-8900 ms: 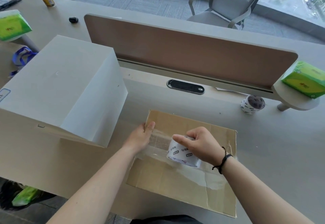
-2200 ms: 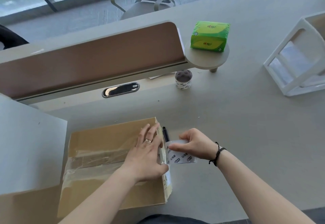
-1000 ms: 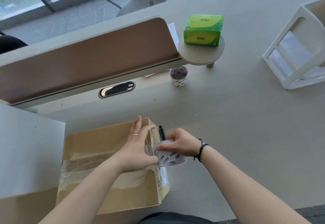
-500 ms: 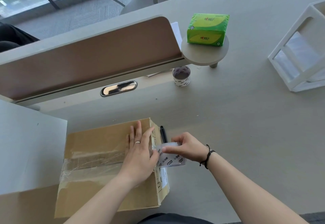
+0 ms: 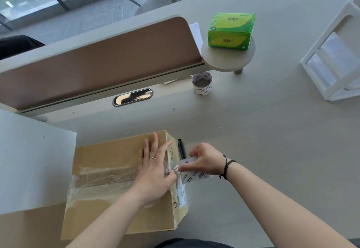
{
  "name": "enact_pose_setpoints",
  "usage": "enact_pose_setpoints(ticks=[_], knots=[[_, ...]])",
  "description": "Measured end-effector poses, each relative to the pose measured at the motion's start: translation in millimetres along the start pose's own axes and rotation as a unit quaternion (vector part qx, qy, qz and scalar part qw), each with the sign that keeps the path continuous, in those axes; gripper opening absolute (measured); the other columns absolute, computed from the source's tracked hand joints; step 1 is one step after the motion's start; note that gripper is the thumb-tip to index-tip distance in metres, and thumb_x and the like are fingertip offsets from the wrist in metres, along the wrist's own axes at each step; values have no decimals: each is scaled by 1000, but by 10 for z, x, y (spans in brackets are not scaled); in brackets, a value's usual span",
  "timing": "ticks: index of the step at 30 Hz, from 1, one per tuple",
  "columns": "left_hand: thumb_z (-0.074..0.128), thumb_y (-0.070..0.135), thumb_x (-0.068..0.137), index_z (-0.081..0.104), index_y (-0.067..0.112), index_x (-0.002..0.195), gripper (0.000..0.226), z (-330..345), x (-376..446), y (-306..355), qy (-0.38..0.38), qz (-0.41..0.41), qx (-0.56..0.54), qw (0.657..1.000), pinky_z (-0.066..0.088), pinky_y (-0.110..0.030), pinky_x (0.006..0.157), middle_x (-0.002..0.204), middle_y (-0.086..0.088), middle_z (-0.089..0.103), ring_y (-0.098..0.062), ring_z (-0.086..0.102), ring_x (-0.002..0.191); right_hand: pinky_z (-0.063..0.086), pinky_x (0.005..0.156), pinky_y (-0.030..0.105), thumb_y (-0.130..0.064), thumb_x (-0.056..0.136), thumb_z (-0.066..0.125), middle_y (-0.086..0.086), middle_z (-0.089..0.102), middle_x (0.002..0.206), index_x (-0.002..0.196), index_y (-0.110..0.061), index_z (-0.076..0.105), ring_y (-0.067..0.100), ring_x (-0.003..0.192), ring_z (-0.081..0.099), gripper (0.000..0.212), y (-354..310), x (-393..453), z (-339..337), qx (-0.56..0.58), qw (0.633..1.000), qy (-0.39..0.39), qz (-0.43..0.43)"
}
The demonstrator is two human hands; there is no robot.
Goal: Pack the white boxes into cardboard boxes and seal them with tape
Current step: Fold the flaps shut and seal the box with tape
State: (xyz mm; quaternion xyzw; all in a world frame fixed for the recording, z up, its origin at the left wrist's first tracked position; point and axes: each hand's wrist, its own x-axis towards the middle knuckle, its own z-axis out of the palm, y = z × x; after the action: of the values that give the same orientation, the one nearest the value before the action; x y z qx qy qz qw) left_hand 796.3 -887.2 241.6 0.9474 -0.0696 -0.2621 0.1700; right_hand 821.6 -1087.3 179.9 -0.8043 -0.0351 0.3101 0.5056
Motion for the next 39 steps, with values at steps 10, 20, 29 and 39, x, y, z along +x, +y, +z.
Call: enact_pose_setpoints(ticks=[10, 20, 29, 39], knots=[[48, 44, 99, 3, 50, 154, 72, 93, 1, 35, 58, -14, 18, 998, -21, -35, 120, 159, 14, -38, -7, -45, 141, 29, 49, 29, -67, 77, 69, 3, 30, 55, 54, -15, 33, 19, 50, 35, 67, 137, 33, 223, 95, 995, 40, 14], [44, 22, 102, 18, 37, 156, 62, 153, -4, 152, 106, -7, 25, 994, -25, -29, 117, 160, 7, -37, -11, -38, 146, 42, 48, 24, -68, 65, 74, 2, 47, 58, 70, 3, 52, 14, 50, 49, 75, 238, -55, 276, 199, 977, 70, 40], [52, 16, 95, 21, 36, 157, 72, 98, -14, 153, 72, 4, -16, 997, -25, -29, 117, 157, 10, -42, -8, -40, 144, 53, 57, 31, -46, 70, 86, -7, 64, 63, 69, -22, 59, 12, 62, 67, 36, 149, -149, 189, 121, 992, 33, 10], [44, 7, 92, 13, 29, 159, 77, 83, -10, 145, 43, 12, -37, 998, -27, -40, 118, 155, 4, -47, -13, -46, 141, 54, 59, 31, -41, 70, 87, -5, 68, 68, 79, -14, 64, 12, 64, 68, 36, 80, -158, 190, 124, 991, 34, 32]])
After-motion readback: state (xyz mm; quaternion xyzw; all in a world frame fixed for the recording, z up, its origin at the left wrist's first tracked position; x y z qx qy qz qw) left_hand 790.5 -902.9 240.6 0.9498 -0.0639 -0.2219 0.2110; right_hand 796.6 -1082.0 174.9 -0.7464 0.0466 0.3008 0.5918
